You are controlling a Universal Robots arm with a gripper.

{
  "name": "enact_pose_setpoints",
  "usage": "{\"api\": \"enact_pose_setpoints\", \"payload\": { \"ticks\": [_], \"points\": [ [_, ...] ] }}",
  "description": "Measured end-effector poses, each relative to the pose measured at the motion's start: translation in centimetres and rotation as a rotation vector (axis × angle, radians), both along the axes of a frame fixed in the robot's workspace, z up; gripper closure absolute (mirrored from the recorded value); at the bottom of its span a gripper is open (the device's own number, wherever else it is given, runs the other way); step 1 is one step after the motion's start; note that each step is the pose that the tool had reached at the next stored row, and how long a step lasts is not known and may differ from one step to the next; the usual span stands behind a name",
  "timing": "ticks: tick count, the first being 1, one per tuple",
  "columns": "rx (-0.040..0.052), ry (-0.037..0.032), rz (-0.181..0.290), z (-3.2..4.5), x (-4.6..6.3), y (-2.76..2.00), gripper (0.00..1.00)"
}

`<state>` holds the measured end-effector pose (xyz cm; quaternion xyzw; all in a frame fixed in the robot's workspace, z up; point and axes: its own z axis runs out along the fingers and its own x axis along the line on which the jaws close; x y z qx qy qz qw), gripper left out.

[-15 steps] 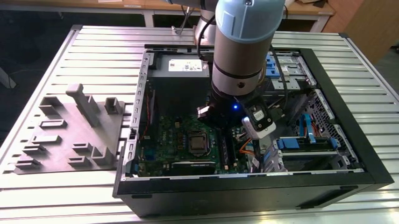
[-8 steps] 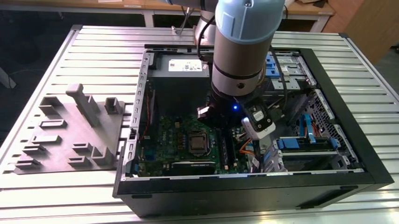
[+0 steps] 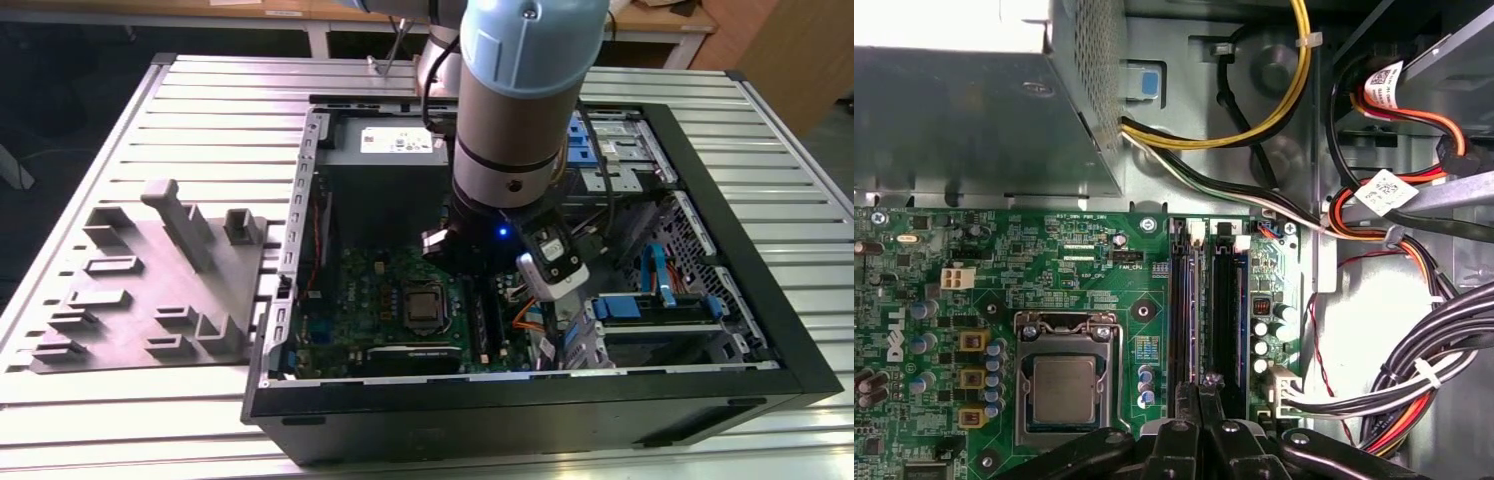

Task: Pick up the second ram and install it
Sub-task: 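Insert the second ram into the second slot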

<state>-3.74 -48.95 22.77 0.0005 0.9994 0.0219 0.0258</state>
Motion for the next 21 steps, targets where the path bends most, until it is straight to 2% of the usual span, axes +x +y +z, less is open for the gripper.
{"api": "enact_pose_setpoints", "payload": {
  "ticks": [21],
  "points": [
    [0.0000, 0.0000, -0.019, -0.06, 0.22, 0.00, 0.89]
  ]
}}
